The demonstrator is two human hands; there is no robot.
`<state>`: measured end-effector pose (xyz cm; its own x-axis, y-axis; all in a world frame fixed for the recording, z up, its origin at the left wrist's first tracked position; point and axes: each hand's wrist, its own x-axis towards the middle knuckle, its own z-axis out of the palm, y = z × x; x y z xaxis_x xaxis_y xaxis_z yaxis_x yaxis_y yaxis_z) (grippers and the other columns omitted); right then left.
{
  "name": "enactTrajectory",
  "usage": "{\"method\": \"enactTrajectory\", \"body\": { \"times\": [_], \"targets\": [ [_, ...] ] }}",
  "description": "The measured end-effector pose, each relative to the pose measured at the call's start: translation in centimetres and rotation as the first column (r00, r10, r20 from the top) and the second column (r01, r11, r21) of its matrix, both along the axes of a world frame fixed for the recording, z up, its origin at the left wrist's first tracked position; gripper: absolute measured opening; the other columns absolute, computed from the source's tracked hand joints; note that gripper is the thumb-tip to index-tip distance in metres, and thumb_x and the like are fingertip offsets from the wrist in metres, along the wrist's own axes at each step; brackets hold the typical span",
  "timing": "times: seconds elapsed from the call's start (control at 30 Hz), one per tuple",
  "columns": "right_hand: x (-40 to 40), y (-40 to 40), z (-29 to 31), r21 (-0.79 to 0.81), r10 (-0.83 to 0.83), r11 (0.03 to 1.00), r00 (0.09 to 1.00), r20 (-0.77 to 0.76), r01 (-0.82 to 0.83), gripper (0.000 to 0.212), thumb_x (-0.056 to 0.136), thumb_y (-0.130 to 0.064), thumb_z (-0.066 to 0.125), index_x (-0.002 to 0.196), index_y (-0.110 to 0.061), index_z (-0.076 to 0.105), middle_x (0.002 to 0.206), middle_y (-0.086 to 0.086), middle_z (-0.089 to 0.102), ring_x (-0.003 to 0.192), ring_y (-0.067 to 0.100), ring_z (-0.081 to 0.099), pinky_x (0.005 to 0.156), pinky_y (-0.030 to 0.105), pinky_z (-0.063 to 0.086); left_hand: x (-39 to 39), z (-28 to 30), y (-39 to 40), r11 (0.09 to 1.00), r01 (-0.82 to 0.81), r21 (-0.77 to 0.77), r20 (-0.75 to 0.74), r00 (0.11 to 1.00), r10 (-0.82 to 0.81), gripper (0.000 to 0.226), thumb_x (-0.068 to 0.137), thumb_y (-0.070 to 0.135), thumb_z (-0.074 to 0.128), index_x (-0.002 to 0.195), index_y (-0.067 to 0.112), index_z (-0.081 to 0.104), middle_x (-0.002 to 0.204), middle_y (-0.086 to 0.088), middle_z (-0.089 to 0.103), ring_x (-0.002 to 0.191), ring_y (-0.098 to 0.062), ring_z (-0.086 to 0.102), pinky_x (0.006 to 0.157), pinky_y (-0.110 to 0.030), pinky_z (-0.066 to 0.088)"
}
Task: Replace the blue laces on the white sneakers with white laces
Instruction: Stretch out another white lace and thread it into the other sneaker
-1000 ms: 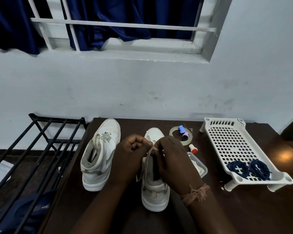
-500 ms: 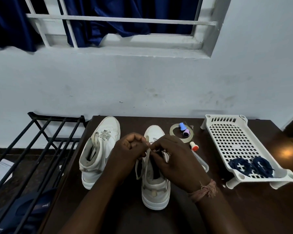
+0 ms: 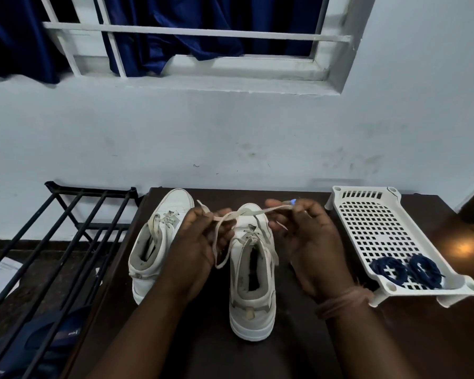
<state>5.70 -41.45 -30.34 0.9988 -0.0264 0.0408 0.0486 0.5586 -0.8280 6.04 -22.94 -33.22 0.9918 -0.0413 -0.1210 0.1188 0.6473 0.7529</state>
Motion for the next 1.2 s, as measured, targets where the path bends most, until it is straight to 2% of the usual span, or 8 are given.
{"method": "enactTrajectory", "body": {
  "times": [0.13, 0.23, 0.33, 0.47, 0.63, 0.8, 0.97, 1.2],
  "targets": [
    [1.2, -3.0, -0.1, 0.421, 0.053, 0.906, 0.973, -0.225, 0.048, 0.025, 0.096, -0.015, 0.042, 0.072, -0.013, 0.051, 0.066, 0.005, 0.046, 0.054, 0.017, 0.048, 0.057, 0.03, 0.055, 1.0, -0.6, 1.6, 0.976, -0.057, -0.211, -0.086, 0.996, 0.039, 0.027, 0.102, 0.023, 0.045, 0.076, 0.017, 0.044, 0.071, 0.001, 0.05, 0.064, -0.013, 0.052, 0.067, -0.028, 0.053],
    [1.9, -5.2, -1.5, -0.137, -0.166, 0.981, 0.965, -0.204, 0.14, 0.024, 0.095, -0.013, 0.048, 0.072, -0.019, 0.046, 0.064, 0.002, 0.035, 0.051, 0.015, 0.03, 0.043, 0.025, 0.033, 1.3, -0.6, 2.5, 0.983, -0.172, 0.069, -0.099, 0.979, 0.179, 0.029, 0.103, 0.025, 0.046, 0.075, 0.023, 0.036, 0.062, 0.006, 0.032, 0.046, -0.006, 0.025, 0.041, -0.02, 0.025],
    [1.4, -7.3, -1.8, -0.817, -0.15, 0.53, 0.973, 0.174, 0.227, 0.011, 0.095, -0.025, 0.061, 0.085, -0.026, 0.063, 0.075, -0.006, 0.064, 0.067, 0.017, 0.06, 0.064, 0.034, 0.053, 0.5, -0.1, 2.3, 0.771, -0.236, 0.591, 0.049, 0.965, 0.257, 0.014, 0.102, 0.021, 0.051, 0.088, 0.024, 0.052, 0.061, 0.003, 0.043, 0.042, -0.008, 0.035, 0.041, -0.023, 0.031],
    [-0.3, -6.9, -0.5, -0.989, 0.221, 0.151, 0.975, 0.02, -0.013, 0.016, 0.086, -0.046, 0.072, 0.085, -0.031, 0.074, 0.074, -0.018, 0.069, 0.071, -0.001, 0.063, 0.069, 0.021, 0.047, -0.5, -0.1, 2.0, 0.328, -0.108, 0.938, 0.153, 0.982, -0.114, 0.016, 0.096, 0.047, 0.062, 0.096, 0.032, 0.067, 0.074, 0.014, 0.068, 0.062, -0.003, 0.064, 0.062, -0.027, 0.053],
    [-0.9, -5.3, -0.2, -0.941, 0.312, 0.288, 0.947, -0.081, -0.176, 0.035, 0.088, -0.043, 0.072, 0.07, -0.013, 0.071, 0.052, -0.002, 0.053, 0.052, 0.003, 0.044, 0.056, 0.021, 0.037, -0.5, -0.5, 1.8, 0.073, -0.11, 0.991, 0.123, 0.97, -0.207, 0.061, 0.089, 0.063, 0.059, 0.062, 0.008, 0.06, 0.07, 0.0, 0.06, 0.066, -0.01, 0.06, 0.068, -0.035, 0.05],
    [0.9, -6.9, -0.7, -0.696, -0.16, 0.717, 0.978, -0.13, 0.025, 0.043, 0.088, -0.025, 0.064, 0.064, 0.006, 0.047, 0.06, 0.013, 0.039, 0.056, 0.019, 0.035, 0.054, 0.031, 0.03, -0.3, 0.8, 1.7, 0.647, -0.174, 0.742, 0.053, 0.978, 0.202, 0.049, 0.086, 0.053, 0.071, 0.068, 0.008, 0.065, 0.061, -0.004, 0.057, 0.053, -0.015, 0.053, 0.057, -0.028, 0.044],
    [0.9, -7.5, -2.3, -0.898, -0.173, 0.438, 0.984, -0.035, 0.045, 0.04, 0.084, -0.021, 0.072, 0.059, -0.002, 0.047, 0.054, 0.003, 0.045, 0.053, 0.012, 0.041, 0.057, 0.032, 0.037, -0.5, 0.3, 1.8, 0.803, -0.172, 0.57, -0.008, 0.977, 0.215, 0.02, 0.094, 0.025, 0.063, 0.09, 0.015, 0.079, 0.08, -0.011, 0.072, 0.071, -0.018, 0.065, 0.067, -0.032, 0.051],
    [0.0, -3.9, -1.7, -0.886, 0.17, 0.456, 0.985, -0.006, -0.084, 0.012, 0.095, -0.033, 0.065, 0.094, -0.023, 0.072, 0.08, -0.009, 0.071, 0.067, -0.003, 0.061, 0.069, 0.018, 0.049, -0.1, -2.4, 0.4, 0.266, -0.235, 0.935, 0.25, 0.968, -0.023, 0.027, 0.088, 0.033, 0.063, 0.114, 0.034, 0.068, 0.118, 0.019, 0.068, 0.117, 0.004, 0.058, 0.103, -0.026, 0.045]
  ]
}}
